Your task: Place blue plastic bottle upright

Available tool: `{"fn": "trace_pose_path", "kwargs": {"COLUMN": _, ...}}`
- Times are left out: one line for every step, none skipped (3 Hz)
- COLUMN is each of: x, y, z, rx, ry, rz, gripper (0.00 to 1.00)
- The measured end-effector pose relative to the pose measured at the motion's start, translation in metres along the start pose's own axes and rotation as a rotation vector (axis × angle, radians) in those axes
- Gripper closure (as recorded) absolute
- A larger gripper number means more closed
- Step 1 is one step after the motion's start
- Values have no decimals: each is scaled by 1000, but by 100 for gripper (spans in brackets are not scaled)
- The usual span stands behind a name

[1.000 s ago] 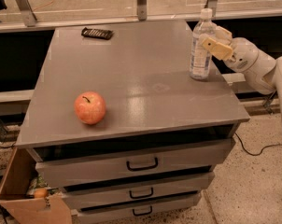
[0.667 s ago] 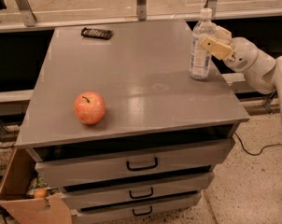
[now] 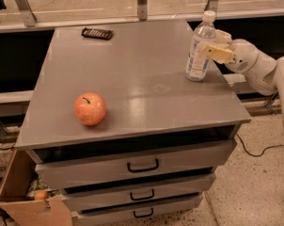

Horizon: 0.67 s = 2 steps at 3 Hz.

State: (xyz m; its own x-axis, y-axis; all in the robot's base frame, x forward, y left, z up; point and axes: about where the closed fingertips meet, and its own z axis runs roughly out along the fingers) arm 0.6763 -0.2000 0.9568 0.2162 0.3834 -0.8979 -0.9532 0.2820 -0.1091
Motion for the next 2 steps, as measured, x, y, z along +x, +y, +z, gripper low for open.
{"fn": "trace_pose_path", "kwargs": {"x": 10, "y": 0, "z": -27, "rx": 50, "ry": 9, "rz": 16, "gripper": 0}}
{"fn": "trace_pose_path", "kwargs": {"x": 14, "y": -1, "z": -51, "rx": 89, "ry": 50, "rz": 11, "gripper": 0}}
